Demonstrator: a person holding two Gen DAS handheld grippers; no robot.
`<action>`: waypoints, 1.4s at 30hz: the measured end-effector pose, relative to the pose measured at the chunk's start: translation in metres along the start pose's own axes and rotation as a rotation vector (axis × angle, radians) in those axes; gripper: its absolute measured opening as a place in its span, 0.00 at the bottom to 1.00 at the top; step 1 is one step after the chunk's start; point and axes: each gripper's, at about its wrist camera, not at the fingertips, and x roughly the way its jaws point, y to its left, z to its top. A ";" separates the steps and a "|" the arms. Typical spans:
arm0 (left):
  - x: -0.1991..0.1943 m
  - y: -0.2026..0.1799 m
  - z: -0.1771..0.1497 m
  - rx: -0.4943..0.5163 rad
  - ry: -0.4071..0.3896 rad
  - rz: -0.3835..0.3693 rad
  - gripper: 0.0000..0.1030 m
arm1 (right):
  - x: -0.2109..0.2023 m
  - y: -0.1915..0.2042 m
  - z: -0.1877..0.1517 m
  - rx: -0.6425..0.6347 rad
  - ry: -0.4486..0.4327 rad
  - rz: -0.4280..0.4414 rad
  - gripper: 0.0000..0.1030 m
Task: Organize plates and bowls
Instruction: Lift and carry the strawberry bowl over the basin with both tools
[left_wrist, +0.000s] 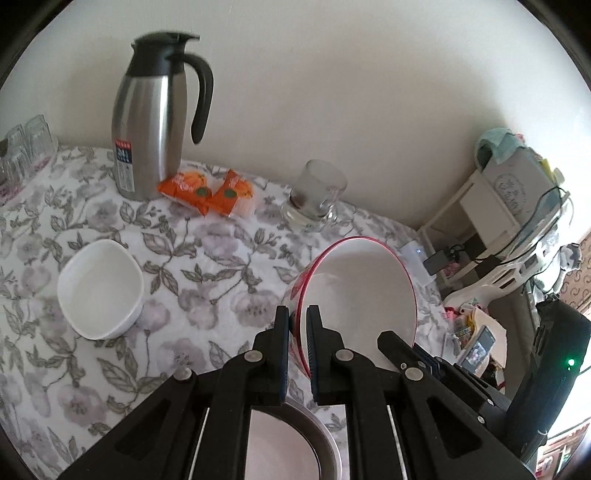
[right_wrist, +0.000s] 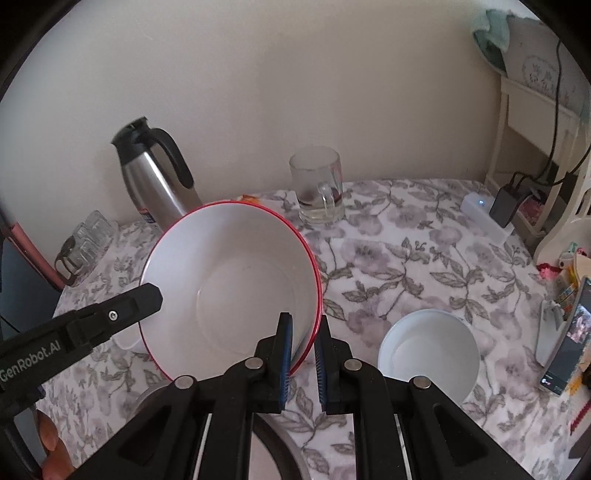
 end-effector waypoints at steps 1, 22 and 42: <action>-0.006 -0.001 -0.001 0.002 -0.008 -0.002 0.09 | -0.005 0.001 0.000 -0.001 -0.006 0.004 0.12; -0.096 0.007 -0.042 -0.004 -0.155 -0.024 0.09 | -0.082 0.037 -0.030 -0.047 -0.072 0.049 0.12; -0.095 0.059 -0.092 -0.096 -0.079 -0.049 0.09 | -0.053 0.053 -0.081 -0.039 0.102 0.113 0.13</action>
